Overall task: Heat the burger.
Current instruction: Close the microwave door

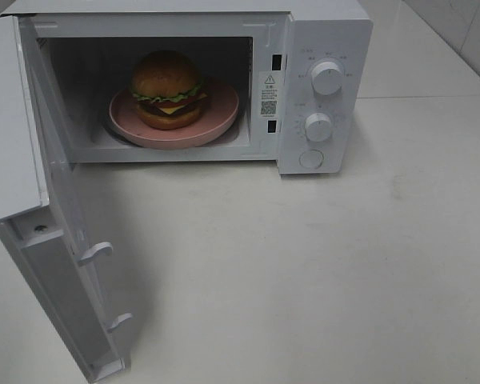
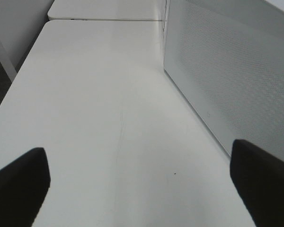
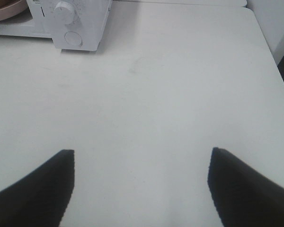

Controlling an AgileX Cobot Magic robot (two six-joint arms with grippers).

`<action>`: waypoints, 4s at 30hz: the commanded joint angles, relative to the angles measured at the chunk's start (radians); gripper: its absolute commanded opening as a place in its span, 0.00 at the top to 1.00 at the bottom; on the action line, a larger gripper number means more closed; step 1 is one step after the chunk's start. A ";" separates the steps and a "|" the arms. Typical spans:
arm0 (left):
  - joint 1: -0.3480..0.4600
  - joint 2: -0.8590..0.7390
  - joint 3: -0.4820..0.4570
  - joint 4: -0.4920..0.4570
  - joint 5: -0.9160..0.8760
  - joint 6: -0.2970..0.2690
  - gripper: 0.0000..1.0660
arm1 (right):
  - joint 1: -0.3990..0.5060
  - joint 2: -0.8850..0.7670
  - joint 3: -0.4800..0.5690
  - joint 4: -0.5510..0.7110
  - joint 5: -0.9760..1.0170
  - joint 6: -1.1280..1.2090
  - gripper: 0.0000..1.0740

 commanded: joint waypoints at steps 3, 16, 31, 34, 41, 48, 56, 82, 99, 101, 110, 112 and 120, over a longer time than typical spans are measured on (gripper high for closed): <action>-0.003 -0.019 0.002 -0.001 -0.007 -0.003 0.08 | -0.006 -0.027 0.025 0.002 -0.049 -0.001 0.30; -0.003 -0.019 0.002 -0.001 -0.007 -0.003 0.08 | -0.006 -0.027 0.025 0.002 -0.049 -0.001 0.30; -0.003 -0.019 0.002 -0.001 -0.007 -0.003 0.08 | -0.006 -0.027 0.025 0.002 -0.049 -0.001 0.30; -0.003 -0.019 0.002 -0.001 -0.007 -0.003 0.08 | -0.006 -0.027 0.025 0.002 -0.049 -0.001 0.30; -0.003 -0.019 0.002 -0.001 -0.007 -0.003 0.08 | -0.006 -0.027 0.025 0.002 -0.049 -0.001 0.30; -0.003 -0.019 0.002 -0.001 -0.007 -0.003 0.08 | -0.006 -0.027 0.025 0.002 -0.049 -0.001 0.30; -0.003 -0.019 0.002 -0.001 -0.007 -0.004 0.08 | -0.006 -0.027 0.025 0.002 -0.049 -0.001 0.30; -0.003 0.324 -0.055 0.011 -0.294 -0.007 0.73 | -0.006 -0.027 0.025 0.002 -0.049 -0.001 0.31; -0.003 0.708 -0.054 0.017 -0.648 -0.002 1.00 | -0.006 -0.027 0.025 0.002 -0.049 -0.001 0.31; -0.003 0.739 -0.054 0.017 -0.700 -0.002 1.00 | -0.006 -0.027 0.025 0.002 -0.049 -0.001 0.31; -0.003 0.900 -0.054 0.016 -0.881 -0.003 1.00 | -0.006 -0.027 0.025 0.002 -0.049 -0.001 0.31; -0.003 0.932 -0.045 0.016 -0.933 -0.003 1.00 | -0.006 -0.027 0.025 0.002 -0.049 -0.001 0.31; -0.003 1.017 0.151 0.018 -1.363 -0.007 1.00 | -0.006 -0.027 0.025 0.002 -0.049 -0.001 0.31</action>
